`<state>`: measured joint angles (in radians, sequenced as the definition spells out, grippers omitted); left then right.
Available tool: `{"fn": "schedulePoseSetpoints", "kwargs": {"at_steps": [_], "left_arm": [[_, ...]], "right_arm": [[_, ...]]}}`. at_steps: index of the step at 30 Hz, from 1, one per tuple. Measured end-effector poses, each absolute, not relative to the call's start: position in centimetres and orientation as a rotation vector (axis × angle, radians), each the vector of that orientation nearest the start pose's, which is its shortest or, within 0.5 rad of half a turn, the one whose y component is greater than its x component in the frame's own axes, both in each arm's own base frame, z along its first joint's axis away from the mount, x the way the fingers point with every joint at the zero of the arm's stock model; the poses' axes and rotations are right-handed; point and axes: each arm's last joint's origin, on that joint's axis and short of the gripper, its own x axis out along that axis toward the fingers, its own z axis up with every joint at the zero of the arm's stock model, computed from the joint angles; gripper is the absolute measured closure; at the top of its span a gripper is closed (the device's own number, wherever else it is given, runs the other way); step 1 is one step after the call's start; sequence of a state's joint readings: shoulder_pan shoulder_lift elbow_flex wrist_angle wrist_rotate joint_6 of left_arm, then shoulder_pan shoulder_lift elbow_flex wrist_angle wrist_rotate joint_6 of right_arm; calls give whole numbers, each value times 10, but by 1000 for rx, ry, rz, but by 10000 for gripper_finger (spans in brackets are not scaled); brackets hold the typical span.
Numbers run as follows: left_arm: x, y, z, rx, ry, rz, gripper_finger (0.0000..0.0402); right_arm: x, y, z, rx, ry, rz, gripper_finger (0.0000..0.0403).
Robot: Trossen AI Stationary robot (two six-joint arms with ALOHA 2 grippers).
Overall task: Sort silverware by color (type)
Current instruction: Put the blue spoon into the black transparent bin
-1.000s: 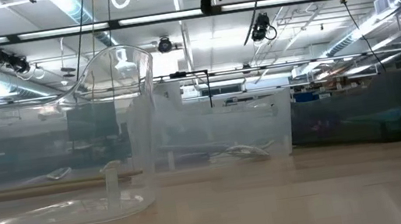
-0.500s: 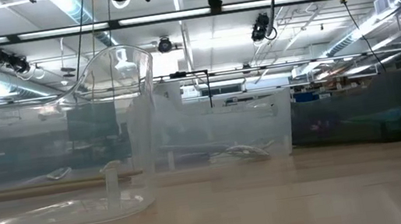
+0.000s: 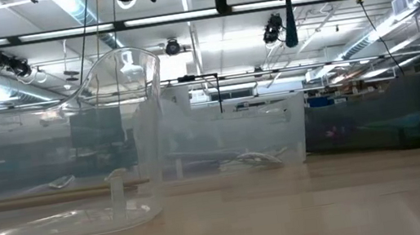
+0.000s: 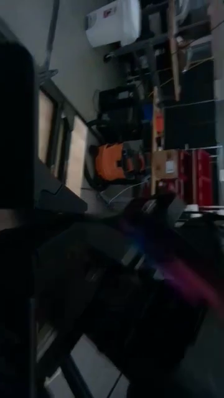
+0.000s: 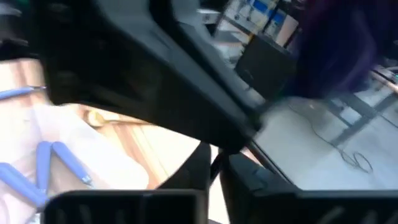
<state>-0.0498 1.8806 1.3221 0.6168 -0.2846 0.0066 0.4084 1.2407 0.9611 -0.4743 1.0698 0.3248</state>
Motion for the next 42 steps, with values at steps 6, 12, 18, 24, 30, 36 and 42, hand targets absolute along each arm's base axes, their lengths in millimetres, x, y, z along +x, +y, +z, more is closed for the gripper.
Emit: {"fn": "schedulePoseSetpoints", "kwargs": {"at_steps": [6, 12, 18, 24, 30, 36, 42], "left_arm": [[435, -10, 274, -44, 25, 239, 314], [427, -9, 271, -12, 170, 247, 260], [414, -14, 273, 24, 302, 300, 255], [403, -23, 272, 65, 407, 354, 254], [388, -39, 265, 78, 567, 366, 254], [378, -51, 256, 57, 678, 364, 254], [373, -61, 253, 28, 708, 360, 253]], "right_arm": [[236, 71, 283, -156, 494, -676, 387], [235, 69, 280, -113, 542, -640, 393], [234, 68, 277, -74, 573, -626, 393], [230, 62, 280, 8, 609, -569, 393], [221, 41, 272, 165, 786, -574, 393], [219, 18, 263, 333, 956, -577, 393], [215, 2, 259, 491, 1065, -548, 392]]}}
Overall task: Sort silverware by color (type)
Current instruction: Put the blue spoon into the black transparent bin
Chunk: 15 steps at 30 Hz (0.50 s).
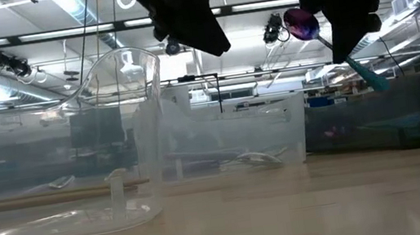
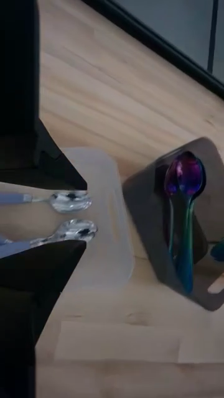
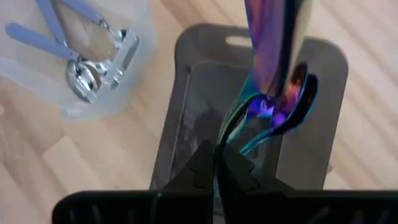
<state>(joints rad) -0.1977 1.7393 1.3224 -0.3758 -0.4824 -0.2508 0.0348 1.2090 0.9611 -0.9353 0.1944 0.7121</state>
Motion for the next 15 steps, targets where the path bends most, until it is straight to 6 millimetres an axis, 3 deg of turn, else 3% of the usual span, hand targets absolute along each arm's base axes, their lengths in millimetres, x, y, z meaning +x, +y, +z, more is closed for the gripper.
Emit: {"fn": "schedulePoseSetpoints", "kwargs": {"at_steps": [15], "left_arm": [[366, -72, 248, 64, 785, 339, 253]], "right_arm": [[234, -19, 226, 709, 1278, -573, 392]]}}
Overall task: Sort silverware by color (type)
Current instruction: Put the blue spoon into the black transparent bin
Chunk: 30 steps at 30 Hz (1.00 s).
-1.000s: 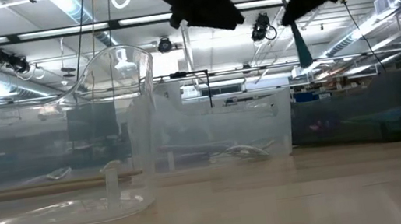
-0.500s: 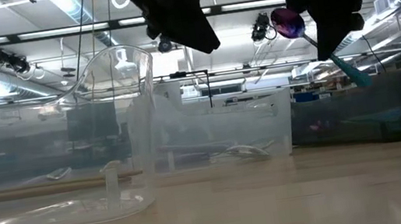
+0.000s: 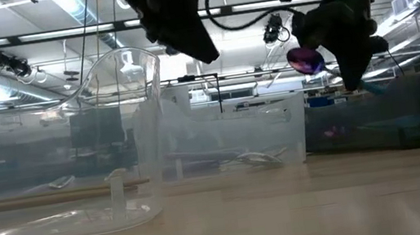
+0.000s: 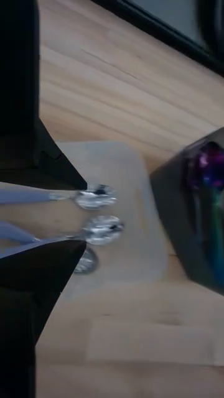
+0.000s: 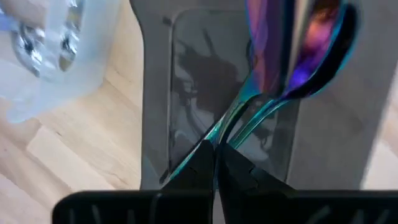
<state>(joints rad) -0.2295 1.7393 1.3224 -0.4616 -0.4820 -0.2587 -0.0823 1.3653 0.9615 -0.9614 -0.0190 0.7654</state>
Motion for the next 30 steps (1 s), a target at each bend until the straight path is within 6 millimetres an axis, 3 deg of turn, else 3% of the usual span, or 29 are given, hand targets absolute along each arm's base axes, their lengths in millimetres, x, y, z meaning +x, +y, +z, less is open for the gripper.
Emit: {"fn": "schedulePoseSetpoints", "kwargs": {"at_steps": [11, 30], "left_arm": [[356, -69, 241, 107, 892, 375, 253], [354, -68, 239, 122, 922, 377, 253]], "right_arm": [[221, -33, 221, 847, 1431, -631, 392], [217, -54, 220, 879, 1418, -694, 356]]}}
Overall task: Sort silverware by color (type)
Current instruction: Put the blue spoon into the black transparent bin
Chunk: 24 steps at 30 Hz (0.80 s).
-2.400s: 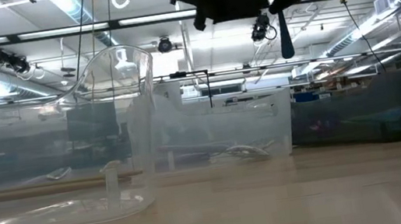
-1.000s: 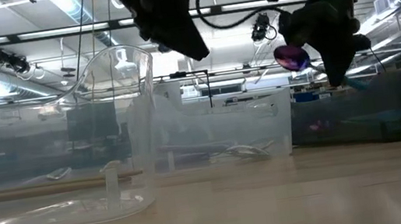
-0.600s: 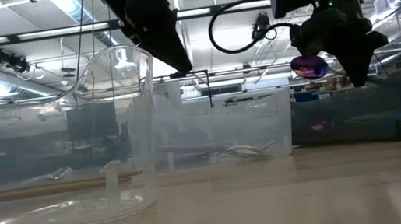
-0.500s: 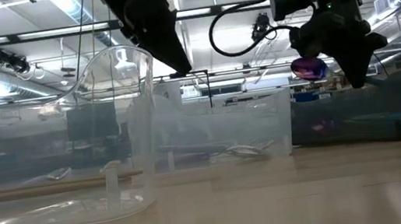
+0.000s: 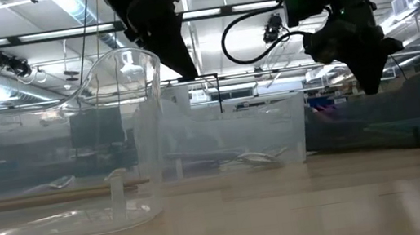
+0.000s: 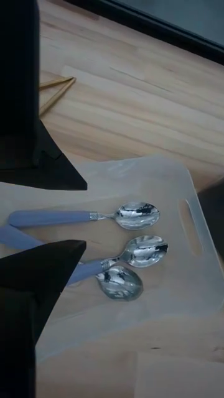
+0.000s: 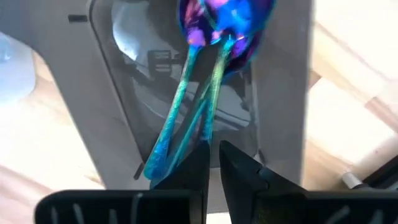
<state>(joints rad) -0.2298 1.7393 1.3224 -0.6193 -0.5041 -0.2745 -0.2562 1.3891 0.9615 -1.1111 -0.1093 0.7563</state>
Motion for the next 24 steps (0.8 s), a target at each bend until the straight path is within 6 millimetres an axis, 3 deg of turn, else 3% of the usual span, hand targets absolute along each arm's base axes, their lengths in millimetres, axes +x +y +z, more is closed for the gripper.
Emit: {"fn": "schedulePoseSetpoints", "kwargs": {"at_steps": [8, 14, 17, 24], "left_arm": [[352, -70, 237, 123, 932, 377, 253], [347, -65, 224, 153, 964, 406, 253], [349, -61, 224, 139, 942, 433, 253], [349, -64, 224, 131, 940, 430, 253]], "right_arm": [[217, -53, 220, 868, 1426, -666, 355], [221, -47, 220, 634, 1383, -715, 355], [224, -49, 220, 603, 1348, -714, 354], [229, -53, 211, 565, 1272, -680, 319]]}}
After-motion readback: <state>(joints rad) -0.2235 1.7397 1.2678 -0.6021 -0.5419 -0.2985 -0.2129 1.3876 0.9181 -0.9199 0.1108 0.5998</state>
